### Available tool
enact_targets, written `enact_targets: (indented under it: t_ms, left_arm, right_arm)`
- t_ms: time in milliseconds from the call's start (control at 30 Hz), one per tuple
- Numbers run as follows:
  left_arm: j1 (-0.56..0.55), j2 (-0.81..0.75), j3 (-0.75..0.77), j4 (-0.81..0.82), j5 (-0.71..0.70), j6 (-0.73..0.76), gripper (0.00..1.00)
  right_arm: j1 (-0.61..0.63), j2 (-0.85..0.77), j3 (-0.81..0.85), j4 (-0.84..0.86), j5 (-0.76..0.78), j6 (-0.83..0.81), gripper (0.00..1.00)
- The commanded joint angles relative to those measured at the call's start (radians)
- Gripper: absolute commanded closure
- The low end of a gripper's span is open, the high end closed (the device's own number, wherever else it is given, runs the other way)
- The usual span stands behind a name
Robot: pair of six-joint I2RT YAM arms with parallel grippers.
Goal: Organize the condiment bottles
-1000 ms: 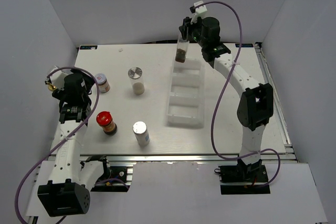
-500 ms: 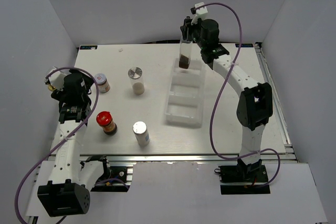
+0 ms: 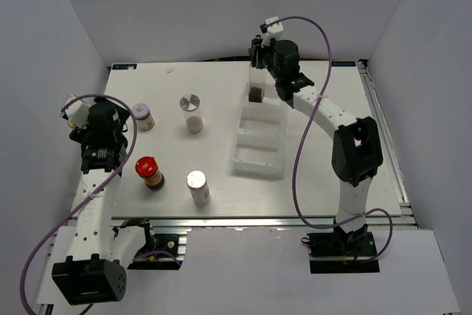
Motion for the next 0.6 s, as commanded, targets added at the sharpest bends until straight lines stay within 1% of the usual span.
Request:
enact_targets:
  t_ms: [0, 267, 300, 367, 400, 500, 533, 567]
  left_arm:
    - [-0.001, -0.023, 0.034, -0.037, -0.048, -0.017, 0.02]
    - [-0.001, 0.004, 0.04, -0.048, -0.11, -0.017, 0.02]
    - [-0.001, 0.012, 0.038, -0.048, -0.11, -0.017, 0.02]
    - [-0.001, 0.036, 0.037, -0.042, -0.102, -0.016, 0.02]
    - [0.001, 0.046, 0.041, -0.046, -0.105, -0.016, 0.02]
    - [-0.001, 0.076, 0.052, -0.06, -0.131, -0.013, 0.02]
    - [-0.001, 0.081, 0.06, -0.062, -0.134, -0.01, 0.02]
    - [0.001, 0.087, 0.061, -0.065, -0.139, -0.005, 0.02]
  right_arm:
    - [0.01, -0.045, 0.006, 0.204, 0.014, 0.021, 1.0]
    - [0.019, -0.032, -0.087, 0.259, 0.046, 0.086, 1.0]
    - [0.019, -0.032, -0.095, 0.264, 0.044, 0.087, 0.85]
    - [0.019, -0.035, -0.118, 0.267, 0.035, 0.086, 0.73]
    - [0.019, -0.039, -0.127, 0.27, 0.032, 0.083, 0.61]
    - [0.019, -0.045, -0.149, 0.275, 0.026, 0.064, 0.42]
    - [0.019, -0.049, -0.15, 0.261, 0.029, 0.061, 0.38]
    - [0.019, -0.052, -0.153, 0.253, 0.029, 0.063, 0.31]
